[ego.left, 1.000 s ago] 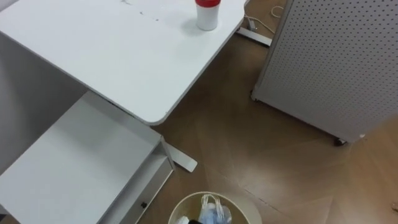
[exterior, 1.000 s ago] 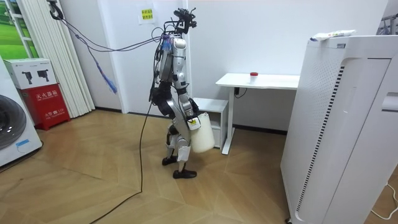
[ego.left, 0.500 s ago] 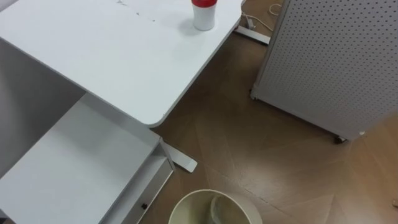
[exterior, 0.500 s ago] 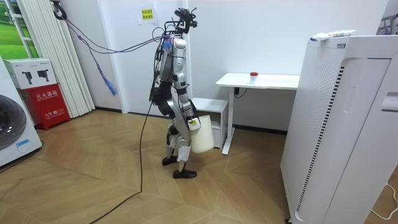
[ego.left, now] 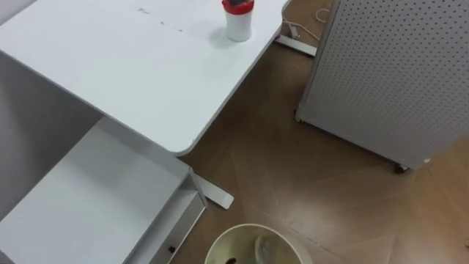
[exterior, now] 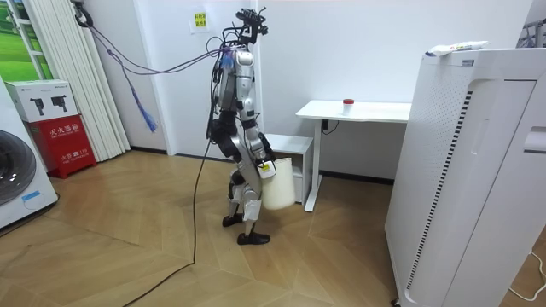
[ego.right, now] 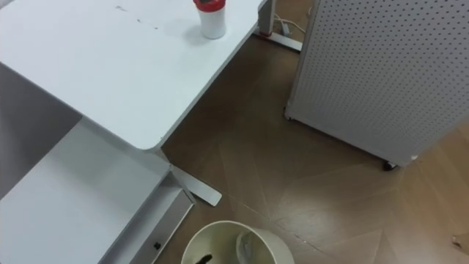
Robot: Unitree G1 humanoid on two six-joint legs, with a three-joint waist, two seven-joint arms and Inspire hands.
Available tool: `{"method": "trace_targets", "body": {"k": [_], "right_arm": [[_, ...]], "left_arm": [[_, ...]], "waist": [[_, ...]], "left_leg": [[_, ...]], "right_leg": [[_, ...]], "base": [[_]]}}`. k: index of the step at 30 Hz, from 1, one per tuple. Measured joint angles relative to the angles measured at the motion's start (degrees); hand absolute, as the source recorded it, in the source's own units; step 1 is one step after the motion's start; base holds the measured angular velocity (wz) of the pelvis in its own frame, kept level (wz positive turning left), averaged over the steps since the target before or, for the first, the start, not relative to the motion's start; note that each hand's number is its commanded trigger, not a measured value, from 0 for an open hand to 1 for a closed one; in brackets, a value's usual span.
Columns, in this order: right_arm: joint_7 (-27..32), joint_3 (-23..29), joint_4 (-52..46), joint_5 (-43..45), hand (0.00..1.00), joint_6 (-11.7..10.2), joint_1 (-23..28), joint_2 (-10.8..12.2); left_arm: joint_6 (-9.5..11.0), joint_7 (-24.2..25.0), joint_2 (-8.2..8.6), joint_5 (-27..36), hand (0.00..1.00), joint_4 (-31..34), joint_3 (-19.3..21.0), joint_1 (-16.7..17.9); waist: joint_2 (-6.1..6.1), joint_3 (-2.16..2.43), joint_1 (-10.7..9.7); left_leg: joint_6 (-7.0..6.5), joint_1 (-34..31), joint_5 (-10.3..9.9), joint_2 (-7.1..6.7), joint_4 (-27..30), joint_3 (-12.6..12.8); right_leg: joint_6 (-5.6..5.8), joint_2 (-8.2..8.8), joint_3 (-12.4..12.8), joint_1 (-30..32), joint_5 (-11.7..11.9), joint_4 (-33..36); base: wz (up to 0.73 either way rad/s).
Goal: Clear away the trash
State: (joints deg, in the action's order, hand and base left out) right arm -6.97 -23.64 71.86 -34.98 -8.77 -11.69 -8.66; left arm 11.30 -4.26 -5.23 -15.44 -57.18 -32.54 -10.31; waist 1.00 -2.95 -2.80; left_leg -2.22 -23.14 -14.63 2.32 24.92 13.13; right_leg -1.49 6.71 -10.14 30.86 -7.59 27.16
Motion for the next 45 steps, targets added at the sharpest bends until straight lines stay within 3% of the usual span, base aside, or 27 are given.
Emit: {"method": "trace_targets", "body": {"k": [5, 7, 11, 17, 18, 21, 24, 32, 36, 40, 42, 45], "right_arm": [[-0.48, 0.41, -0.16, 0.29, 1.00, -0.19, 2.23, -1.15], [-1.00, 1.88, -0.60, 1.03, 1.00, -0.89, 3.08, -1.60], [-1.64, 4.31, -0.78, 1.55, 1.00, -1.71, 3.96, -2.52], [-0.10, 8.46, -3.14, 2.65, 1.00, -2.28, 7.72, -2.58], [-0.05, 8.69, -3.29, 2.65, 1.00, -2.27, 8.55, -2.47], [0.14, 9.32, -5.19, 2.43, 1.00, -2.26, 10.28, -2.49], [0.16, 10.31, -6.57, 2.60, 1.00, -2.27, 11.90, -2.36], [0.49, 13.34, -7.25, 6.64, 1.00, -2.23, 12.92, -2.08], [-0.13, 13.59, -6.69, 6.77, 1.00, -1.97, 13.12, -2.01], [-0.13, 13.48, -6.71, 6.78, 1.00, -1.86, 13.32, -2.02], [-0.04, 13.52, -6.78, 6.78, 1.00, -1.94, 13.31, -2.06], [0.13, 13.58, -6.77, 6.77, 1.00, -1.95, 13.18, -2.14]], "left_arm": [[0.39, 0.24, -1.34, 0.04, 0.00, 3.48, 1.11, 0.97], [1.56, 0.24, -3.07, 0.05, 0.00, 8.87, 1.79, 2.13], [3.50, -0.63, -4.30, 0.09, 0.00, 14.07, 4.40, 3.60], [4.47, -3.62, -5.60, 0.22, 0.00, 21.56, 7.50, 7.19], [4.50, -4.23, -5.80, 0.25, 0.00, 23.02, 7.98, 7.82], [5.15, -4.30, -7.22, 0.30, 0.00, 27.75, 8.72, 8.06], [5.20, -3.99, -7.01, 0.22, 0.00, 29.50, 10.02, 8.09], [4.93, -3.56, -6.99, 2.50, 0.00, 30.92, 12.46, 8.86], [4.31, -4.01, -7.93, 2.46, 0.00, 41.38, 14.88, 11.59], [9.85, -7.62, -7.52, 4.68, 0.00, 47.52, 18.41, 10.88], [10.18, -8.64, -7.50, 4.73, 0.00, 47.52, 19.18, 10.90], [10.18, -9.01, -7.30, 4.67, 0.00, 47.51, 19.22, 10.92]], "waist": [[0.47, 0.20, -0.13], [0.59, 0.33, -0.18], [0.76, 0.70, -0.17], [0.13, 1.54, -0.69], [-0.14, 1.85, -0.77], [-0.72, 2.12, -1.61], [-0.99, 2.44, -2.17], [-1.15, 2.35, -1.54], [-1.36, 2.23, -1.32], [-1.39, 2.08, -1.45], [-1.23, 2.16, -1.52], [-1.78, 1.81, -1.41]], "left_leg": [[-0.01, 5.13, 0.12, 0.02, -2.95, -0.06], [0.00, 7.02, 0.14, -0.11, -3.76, -0.04], [0.00, 10.86, 0.14, -0.43, -5.22, -0.05], [-0.02, 17.44, 0.15, -1.27, -8.06, -0.24], [-0.02, 18.82, 0.15, -1.35, -8.78, -0.24], [-0.09, 20.85, 0.19, -1.41, -9.77, -0.28], [-0.11, 22.32, 0.20, -1.35, -10.39, -0.21], [-0.13, 24.91, 0.13, -1.02, -11.46, 3.48], [0.23, 26.11, -0.09, -0.11, -11.75, 5.98], [1.14, 28.88, -0.60, 0.96, -13.09, 8.61], [1.56, 29.46, -0.81, 1.14, -13.15, 8.71], [1.94, 29.58, -0.73, 1.45, -12.82, 8.79]], "right_leg": [[0.64, -0.80, -0.22, -5.36, 0.40, -3.02], [0.96, -0.86, -0.28, -7.09, 0.33, -3.81], [1.58, -0.81, -0.69, -10.63, -0.12, -4.54], [2.50, -0.75, -0.70, -16.50, -1.19, -5.72], [2.64, -0.77, -0.67, -17.68, -1.27, -5.98], [2.76, -0.81, -0.67, -19.66, -1.20, -6.70], [2.90, -0.82, -0.76, -21.09, -1.10, -7.35], [2.32, -1.30, -0.99, -20.98, -0.55, -6.39], [1.56, -2.06, -1.90, -21.40, 0.57, -7.13], [0.96, -3.30, -2.05, -23.06, 0.67, -7.54], [0.55, -3.75, -1.78, -23.21, 0.44, -7.49], [0.19, -4.11, -1.78, -22.90, 0.20, -7.50]], "base": [[-0.02], [0.00], [0.00], [0.02], [0.00], [0.00], [-0.02], [-0.22], [-0.34], [-0.33], [-0.23], [-0.05]]}}
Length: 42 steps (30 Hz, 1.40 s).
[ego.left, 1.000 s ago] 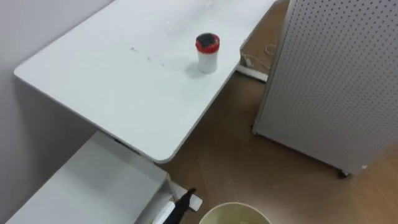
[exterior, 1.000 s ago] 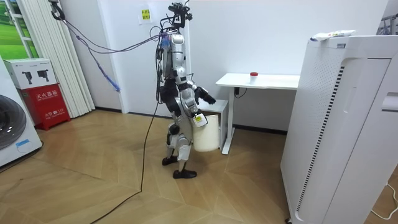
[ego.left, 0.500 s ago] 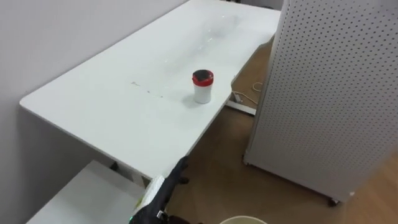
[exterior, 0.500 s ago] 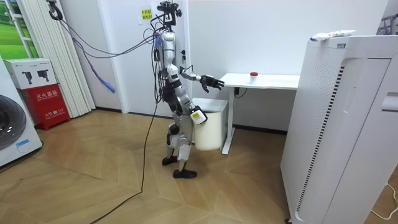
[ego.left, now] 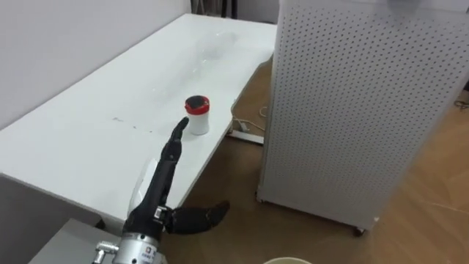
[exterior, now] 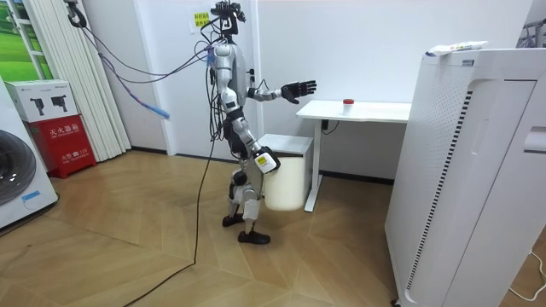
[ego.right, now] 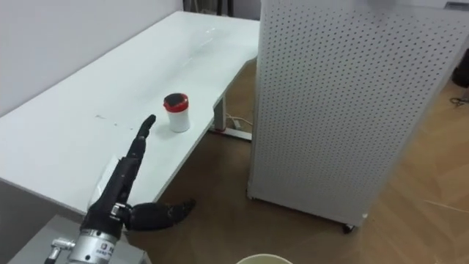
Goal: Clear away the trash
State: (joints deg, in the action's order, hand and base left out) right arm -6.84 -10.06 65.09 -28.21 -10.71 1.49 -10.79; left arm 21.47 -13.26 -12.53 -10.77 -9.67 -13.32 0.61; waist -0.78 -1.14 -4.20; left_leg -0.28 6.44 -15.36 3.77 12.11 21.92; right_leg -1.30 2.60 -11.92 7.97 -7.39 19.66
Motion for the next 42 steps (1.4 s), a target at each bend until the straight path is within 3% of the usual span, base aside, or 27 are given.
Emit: {"method": "trace_targets", "body": {"k": [5, 11, 14, 16, 17, 18, 19, 20, 21, 23, 25, 26, 28, 30, 31, 33, 34, 35, 39, 42], "right_arm": [[-0.08, 0.11, -0.01, 1.17, 1.00, 0.01, -0.32, -0.37], [-0.65, 0.29, -0.12, 3.79, 1.00, 0.06, -0.40, -0.35], [-1.81, 0.03, -0.12, 4.00, 1.00, 0.33, -0.39, -0.49], [-3.20, -0.10, -0.15, 3.99, 1.00, 0.77, -0.22, -0.49], [-3.39, -0.22, -0.14, 3.98, 1.00, 0.83, -0.20, -0.50], [-3.39, -0.69, -0.12, 4.03, 1.00, 0.83, -0.17, -0.45], [-3.24, -0.94, 0.00, 4.00, 1.00, 0.83, -0.11, -0.44], [-3.06, -0.93, 0.09, 3.95, 1.00, 0.83, -0.11, -0.47], [-2.40, -0.36, 0.33, 4.02, 1.00, 1.01, -0.08, -0.42], [-1.09, 0.04, 0.40, 4.00, 1.00, 1.61, -0.09, -0.44], [0.20, 0.05, 0.60, 4.04, 1.00, 2.10, 0.16, -0.66], [0.48, 0.06, 0.62, 4.04, 1.00, 2.10, 0.23, -0.71], [0.73, 0.05, 1.19, 4.03, 1.00, 2.10, 0.29, -0.94], [0.74, 0.09, 1.34, 4.03, 1.00, 2.10, 0.52, -1.36], [0.76, 0.09, 1.33, 4.04, 1.00, 2.10, 0.70, -1.49], [0.82, 0.10, 1.30, 4.14, 1.00, 2.09, 0.97, -1.50], [0.84, 0.10, 1.23, 4.29, 1.00, 2.01, 1.33, -1.73], [0.90, 0.07, 1.24, 4.46, 1.00, 2.02, 1.42, -1.71], [1.46, 0.07, -0.23, 8.25, 1.00, 2.01, 1.43, -1.75], [1.75, 0.02, -1.60, 9.18, 1.00, 2.04, 1.08, -1.37]], "left_arm": [[-0.01, -1.79, -0.08, 0.06, 0.00, 0.00, 0.84, 0.00], [-0.05, -2.50, 0.02, 0.70, 0.00, -0.01, 2.55, 0.37], [-0.17, -2.66, 0.15, 2.48, 0.00, -0.02, 3.47, 0.60], [-0.22, -2.71, 0.16, 4.07, 0.00, -0.03, 4.02, 0.98], [-0.21, -2.77, 0.15, 4.49, 0.00, -0.03, 4.13, 1.01], [-0.20, -3.08, 0.17, 4.57, 0.00, -0.39, 4.35, 1.16], [-0.19, -3.45, 0.27, 4.60, 0.00, -1.04, 4.32, 1.58], [-0.19, -3.59, 0.34, 4.60, 0.00, -1.36, 4.28, 1.75], [-0.19, -3.84, 0.70, 4.65, 0.00, -2.43, 4.26, 1.80], [-0.22, -4.58, 0.97, 4.56, 0.00, -3.48, 4.29, 1.97], [-0.22, -5.55, 1.83, 4.57, 0.00, -3.85, 4.54, 1.98], [-0.21, -5.90, 2.11, 4.57, 0.00, -3.87, 4.62, 1.99], [-0.21, -6.36, 2.46, 4.32, 0.00, -3.88, 4.90, 2.74], [-0.21, -6.36, 2.64, 4.31, 0.00, -3.89, 5.34, 3.57], [-0.21, -6.35, 2.62, 4.44, 0.00, -3.87, 5.66, 3.82], [-0.21, -6.36, 2.63, 4.41, 0.00, -3.86, 6.43, 4.03], [-0.21, -6.49, 2.58, 4.42, 0.00, -3.82, 6.61, 4.02], [-0.21, -6.51, 2.46, 4.45, 0.00, -3.82, 6.68, 4.03], [-0.21, -6.49, 2.41, 4.48, 0.00, -3.82, 6.83, 3.77], [-0.21, -6.49, 2.39, 4.47, 0.00, -3.64, 7.04, 3.20]], "waist": [[-0.11, -0.09, 0.30], [-0.13, 0.00, 1.84], [-0.27, 0.07, 3.02], [0.18, 0.25, 3.02], [0.22, 0.27, 3.12], [0.22, 0.24, 3.19], [0.20, 0.22, 3.27], [0.24, 0.24, 3.10], [0.22, 0.21, 3.02], [0.03, 0.10, 3.97], [0.34, 0.29, 4.75], [0.47, 0.35, 4.79], [0.62, 0.44, 5.41], [1.07, 0.63, 5.76], [1.28, 0.68, 6.06], [1.30, 0.67, 6.01], [1.21, 0.61, 6.04], [0.96, 0.57, 6.06], [-0.01, 0.66, 6.09], [-0.47, 0.59, 6.25]], "left_leg": [[0.73, -0.24, -0.40, 1.04, 0.62, 0.24], [1.29, -0.69, -0.63, 2.46, 4.32, 0.13], [1.50, -3.43, -0.75, 4.53, 13.78, 0.03], [1.74, -6.26, -0.56, 7.28, 23.46, -0.99], [2.20, -7.24, -0.07, 7.96, 26.25, -1.70], [2.62, -9.65, 1.81, 9.01, 31.44, -3.73], [2.55, -11.54, 2.80, 9.13, 34.16, -6.05], [2.54, -12.57, 2.57, 8.98, 34.70, -6.89], [1.63, -15.06, 1.84, 8.22, 34.34, -8.05], [1.72, -18.76, 1.90, 6.50, 31.18, -8.73], [2.23, -22.40, 2.76, 3.90, 22.92, -9.09], [2.40, -23.07, 3.42, 3.25, 20.82, -9.15], [2.11, -24.16, 6.83, 1.20, 12.31, -9.71], [1.74, -23.84, 10.14, 0.35, 6.73, -11.09], [0.70, -23.14, 12.94, 0.26, 5.73, -11.18], [-0.55, -22.02, 14.12, -0.60, 5.58, -11.18], [-1.55, -21.56, 15.64, -1.08, 6.03, -11.43], [-1.90, -21.52, 15.72, -1.53, 6.52, -11.63], [-2.47, -21.90, 12.64, -3.62, 8.71, -11.70], [-2.56, -21.88, 11.16, -4.90, 9.88, -12.94]], "right_leg": [[-0.51, -0.81, -1.18, -0.11, -0.04, -0.84], [-1.92, -0.80, -5.46, -1.07, -0.81, -1.01], [-3.11, -0.79, -6.21, -1.81, -1.98, -0.91], [-4.32, -1.95, -5.56, -3.09, -3.41, -0.41], [-4.67, -2.30, -5.20, -3.36, -3.85, 0.17], [-5.40, -2.99, -4.67, -4.38, -4.51, 0.60], [-5.91, -3.40, -3.94, -5.31, -5.11, 0.74], [-6.09, -3.48, -3.90, -5.56, -5.42, 0.89], [-6.42, -3.76, -3.29, -5.86, -5.90, 1.13], [-6.87, -3.75, -2.30, -6.00, -6.19, 1.21], [-7.08, -3.83, -1.27, -6.26, -6.67, 1.09], [-7.07, -3.85, -1.12, -6.46, -6.86, 1.09], [-6.84, -4.02, 0.25, -7.03, -7.73, 1.19], [-6.50, -4.49, 1.13, -7.48, -8.70, 1.40], [-6.16, -4.58, 1.66, -7.61, -9.69, 2.01], [-5.42, -3.97, 1.84, -8.28, -10.85, 2.13], [-5.00, -3.63, 1.71, -8.91, -11.46, 1.84], [-4.75, -3.27, 1.71, -9.21, -11.85, 1.83], [-2.73, -0.47, 0.44, -9.41, -13.76, 2.88], [-1.59, 1.18, -1.84, -10.08, -14.42, 3.15]], "base": [[-0.06], [-0.14], [-0.21], [-0.18], [-0.22], [-0.25], [-0.20], [-0.16], [-0.28], [-0.41], [-0.29], [-0.16], [-0.28], [-0.30], [-0.22], [-0.11], [-0.06], [-0.03], [0.00], [0.01]]}}
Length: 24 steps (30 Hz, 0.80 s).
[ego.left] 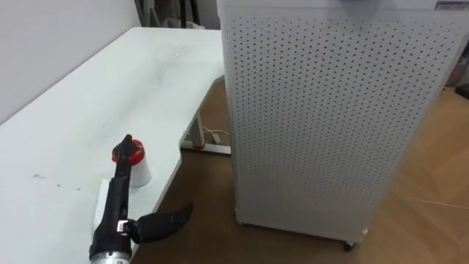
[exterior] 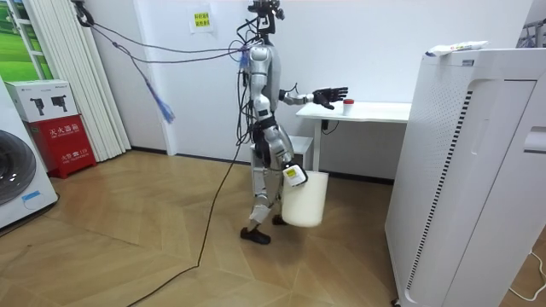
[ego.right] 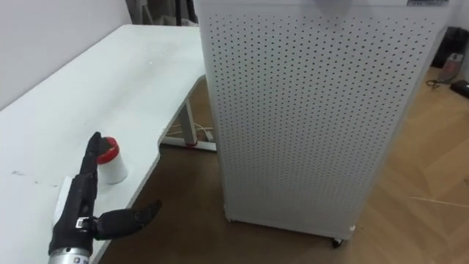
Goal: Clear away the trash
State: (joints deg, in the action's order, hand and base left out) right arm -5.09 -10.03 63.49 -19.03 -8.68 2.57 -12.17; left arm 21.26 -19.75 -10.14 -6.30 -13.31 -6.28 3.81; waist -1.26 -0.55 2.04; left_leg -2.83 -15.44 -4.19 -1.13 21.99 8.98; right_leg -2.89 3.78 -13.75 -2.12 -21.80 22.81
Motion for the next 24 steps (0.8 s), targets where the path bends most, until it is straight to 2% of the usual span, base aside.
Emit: {"method": "trace_targets", "body": {"k": [3, 4, 5, 6, 7, 8, 9, 10, 11, 12, 14, 15, 16, 18, 22, 24], "right_arm": [[0.03, -0.14, -1.10, -0.03, 1.00, -0.03, -0.03, 0.89], [0.02, -0.14, -1.14, -0.05, 1.00, -0.01, -0.17, 0.91], [0.06, -0.12, -1.22, -0.19, 1.00, -0.01, -0.23, 0.89], [0.20, -0.12, -1.27, -0.76, 1.00, -0.02, -0.35, 0.90], [0.54, -0.29, -1.24, -1.02, 1.00, -0.02, -0.38, 0.92], [0.74, -0.43, -1.24, -1.03, 1.00, -0.02, -0.34, 0.88], [0.80, -0.62, -1.18, -1.00, 1.00, -0.02, -0.37, 0.70], [0.77, -0.62, -1.18, -0.99, 1.00, -0.02, -0.54, 0.65], [0.71, -0.64, -1.17, -1.06, 1.00, -0.02, -0.79, 0.65], [0.47, -0.73, -1.18, -1.39, 1.00, -0.06, -1.17, 0.69], [0.02, -1.27, -1.16, -1.56, 1.00, -0.05, -0.91, 0.82], [-0.10, -1.26, -1.16, -1.56, 1.00, -0.05, -0.97, 1.06], [-0.11, -1.26, -1.11, -1.56, 1.00, -0.06, -0.90, 1.02], [-0.18, -1.22, -1.02, -1.56, 1.00, -0.05, -0.84, 1.02], [-1.48, -1.28, -1.04, -1.56, 1.00, -0.05, -1.76, 1.07], [-1.93, -1.33, -0.90, -1.56, 1.00, -0.05, -2.05, 1.04]], "left_arm": [[0.01, 0.08, -0.07, 0.05, 0.00, 2.34, 0.81, -0.34], [0.05, -0.08, -0.04, 0.01, 0.00, 3.20, 1.05, -0.62], [0.09, -0.20, -0.03, -0.01, 0.00, 3.53, 1.11, -0.70], [0.11, -0.26, -0.03, -0.20, 0.00, 4.43, 1.12, -0.99], [0.51, -0.55, -0.07, -0.86, 0.00, 5.03, 1.20, -1.23], [0.83, -0.81, -0.11, -1.36, 0.00, 5.04, 1.23, -1.23], [0.98, -1.28, -0.17, -2.35, 0.00, 5.03, 1.21, -1.20], [1.01, -1.77, -0.23, -2.94, 0.00, 5.03, 1.23, -1.21], [1.02, -2.30, -0.30, -3.21, 0.00, 5.03, 1.27, -1.23], [1.01, -3.04, -0.34, -3.27, 0.00, 5.01, 1.36, -1.25], [1.02, -3.81, -0.33, -3.19, 0.00, 4.95, 1.29, -1.22], [1.02, -4.55, -0.69, -3.23, 0.00, 4.94, 1.31, -1.22], [1.03, -4.85, -0.82, -3.29, 0.00, 4.82, 1.27, -0.95], [1.08, -5.41, -1.00, -3.44, 0.00, 4.84, 1.35, -0.84], [1.18, -7.52, -1.33, -4.31, 0.00, 4.87, 1.31, 0.78], [1.17, -7.60, -1.45, -4.64, 0.00, 4.92, 1.05, 0.80]], "waist": [[-0.58, -0.23, 0.03], [-0.64, -0.24, 0.34], [-0.64, -0.20, 0.66], [-0.75, -0.25, 1.44], [-0.85, -0.29, 2.11], [-0.84, -0.28, 2.47], [-0.61, -0.26, 2.77], [-0.09, -0.26, 2.85], [0.12, -0.28, 2.97], [0.63, -0.54, 2.83], [0.79, -0.65, 2.82], [0.49, -0.52, 2.66], [1.12, -0.33, 2.04], [1.64, -0.02, 2.08], [1.05, 0.04, 2.51], [0.63, -0.14, 2.49]], "left_leg": [[-0.47, -0.18, -2.36, -0.46, 2.27, -0.15], [-0.71, 0.11, -3.53, -0.66, 2.86, 0.18], [-0.90, 0.24, -4.06, -0.72, 3.11, 0.38], [-1.28, 0.42, -5.10, -0.85, 3.92, 0.48], [-1.75, 0.62, -6.41, -0.95, 4.94, 0.41], [-1.95, 0.93, -7.00, -1.00, 5.33, 0.29], [-2.18, 1.56, -7.78, -1.01, 5.79, -0.44], [-2.28, 1.79, -8.23, -1.04, 5.64, -1.89], [-2.31, 1.79, -8.34, -1.03, 5.49, -2.37], [-2.26, 1.83, -8.30, -1.01, 5.27, -3.51], [-2.13, 2.32, -8.14, -1.03, 5.07, -4.46], [-1.97, 2.38, -8.20, -1.58, 5.04, -5.16], [-1.57, 2.70, -8.32, -1.71, 5.12, -7.00], [-0.72, 3.90, -7.96, -1.34, 3.55, -8.36], [0.37, 7.26, -7.31, -1.00, -0.45, -9.29], [0.57, 7.42, -7.19, -0.86, -0.75, -9.46]], "right_leg": [[1.10, 0.62, -0.86, -0.69, -0.61, 1.75], [1.74, 1.22, -1.07, -0.11, -0.96, 4.61], [1.83, 1.74, -1.33, 0.39, -1.00, 6.82], [1.95, 2.99, -2.36, 1.99, -0.94, 11.62], [2.71, 4.19, -3.14, 3.09, -0.52, 15.84], [3.44, 4.62, -3.39, 3.40, -0.08, 17.56], [5.21, 5.27, -3.69, 4.57, 1.28, 20.75], [6.12, 5.29, -3.49, 5.84, 1.15, 21.75], [6.13, 5.36, -3.34, 6.82, 0.52, 21.61], [6.25, 5.76, -3.25, 8.91, -0.11, 20.70], [6.38, 6.03, -0.61, 11.43, 0.06, 14.34], [6.35, 6.27, 0.97, 12.35, 3.63, 8.19], [5.87, 5.85, 0.92, 11.94, 6.15, 6.54], [5.47, 4.69, -0.54, 9.56, 6.66, 3.30], [4.90, 3.83, -1.86, 5.90, 6.92, -0.34], [4.75, 3.62, -2.21, 5.25, 6.89, -1.13]], "base": [[0.14], [0.13], [0.04], [0.06], [0.08], [0.13], [0.17], [0.17], [0.31], [0.38], [0.45], [0.60], [0.60], [0.35], [0.07], [0.13]]}}
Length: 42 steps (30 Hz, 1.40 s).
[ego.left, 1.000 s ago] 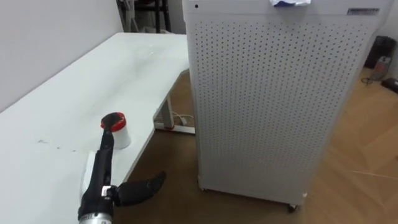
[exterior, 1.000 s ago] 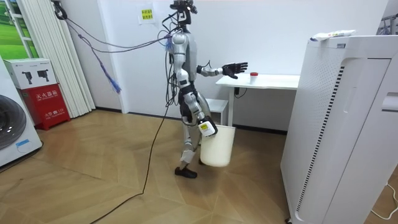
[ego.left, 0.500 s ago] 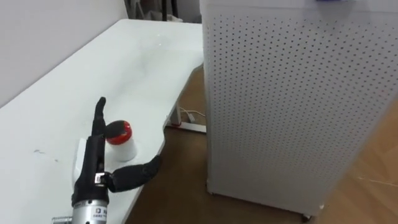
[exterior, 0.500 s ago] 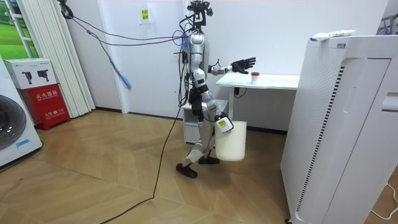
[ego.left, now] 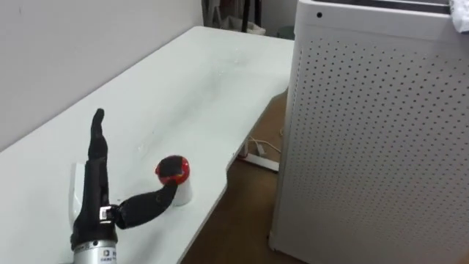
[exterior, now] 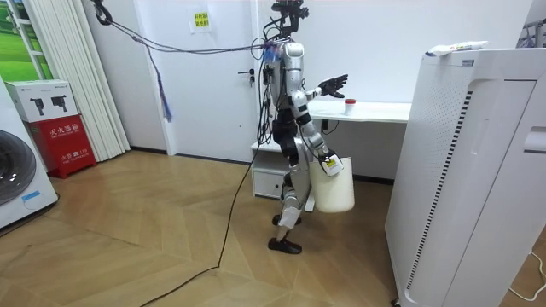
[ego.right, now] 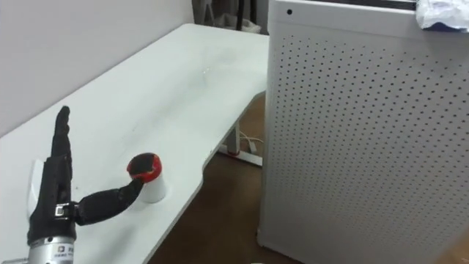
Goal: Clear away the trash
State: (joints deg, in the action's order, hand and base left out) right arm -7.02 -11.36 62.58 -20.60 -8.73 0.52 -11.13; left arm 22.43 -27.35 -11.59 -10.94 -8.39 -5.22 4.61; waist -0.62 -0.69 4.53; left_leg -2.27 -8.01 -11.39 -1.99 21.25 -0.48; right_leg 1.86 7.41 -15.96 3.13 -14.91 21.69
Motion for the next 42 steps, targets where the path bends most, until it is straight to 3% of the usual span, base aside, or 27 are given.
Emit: {"method": "trace_targets", "body": {"k": [9, 14, 20, 22, 26, 34, 42], "right_arm": [[-0.79, -1.23, 0.08, -1.74, 1.00, 0.09, -0.11, -0.08], [-0.87, -2.24, 0.08, -1.29, 1.00, 0.10, 0.01, -0.05], [-2.43, -2.47, 0.41, -0.80, 1.00, 0.08, -0.02, -0.02], [-2.42, -2.48, 0.38, -0.81, 1.00, 0.09, 0.18, 0.03], [-2.42, -2.47, 0.24, -0.78, 1.00, 0.11, 0.51, 0.00], [-2.37, -2.43, -0.58, 0.86, 1.00, 0.78, 0.75, -0.02], [-2.37, -2.43, -1.02, 0.83, 1.00, 0.84, 0.92, -0.02]], "left_arm": [[-0.01, 0.53, -0.19, 0.94, 0.00, -0.04, -2.82, 0.60], [-0.36, 3.15, -0.21, 5.90, 0.00, -1.40, -4.44, 2.23], [-0.63, 5.25, 0.23, 13.32, 0.00, -7.75, -4.44, 2.43], [-0.69, 5.53, 0.75, 17.69, 0.00, -9.82, -4.33, 2.39], [-0.67, 5.51, 1.02, 19.35, 0.00, -10.23, -4.23, 2.22], [-0.82, 5.79, 1.02, 20.22, 0.00, -10.26, -4.10, 2.31], [-1.61, 5.63, 1.08, 20.48, 0.00, -10.53, -3.99, 2.31]], "waist": [[-1.57, -0.41, 0.15], [-1.64, -0.42, -0.27], [-1.62, -0.42, -1.23], [-1.55, -0.38, -1.46], [-1.61, -0.31, -1.44], [-1.94, 0.28, -1.37], [-2.09, 0.47, -1.59]], "left_leg": [[0.32, 0.58, -0.14, 0.28, -1.99, 0.01], [0.30, 1.25, -0.15, 0.31, -2.13, -0.12], [0.33, 2.78, -0.17, 0.59, -3.79, -0.24], [0.34, 2.69, -0.16, 0.68, -3.92, -0.26], [0.35, 2.71, -0.15, 0.71, -3.96, -0.05], [0.38, 3.03, -0.13, 0.73, -3.98, 0.09], [0.39, 3.94, -0.13, 0.74, -4.59, 0.25]], "right_leg": [[-0.15, -0.83, -0.08, -1.24, 0.46, -3.22], [0.10, -1.21, -0.52, -2.81, 1.17, -5.17], [-0.03, -1.72, -0.75, -4.47, 1.83, -6.48], [-0.06, -1.95, -0.28, -4.47, 2.11, -6.91], [-0.06, -2.02, 0.15, -4.22, 2.12, -6.91], [-0.06, -2.00, 0.18, -4.46, 2.11, -6.99], [-0.07, -2.04, 0.26, -5.20, 2.14, -7.11]], "base": [[0.00], [0.04], [0.01], [-0.02], [-0.03], [0.00], [0.00]]}}
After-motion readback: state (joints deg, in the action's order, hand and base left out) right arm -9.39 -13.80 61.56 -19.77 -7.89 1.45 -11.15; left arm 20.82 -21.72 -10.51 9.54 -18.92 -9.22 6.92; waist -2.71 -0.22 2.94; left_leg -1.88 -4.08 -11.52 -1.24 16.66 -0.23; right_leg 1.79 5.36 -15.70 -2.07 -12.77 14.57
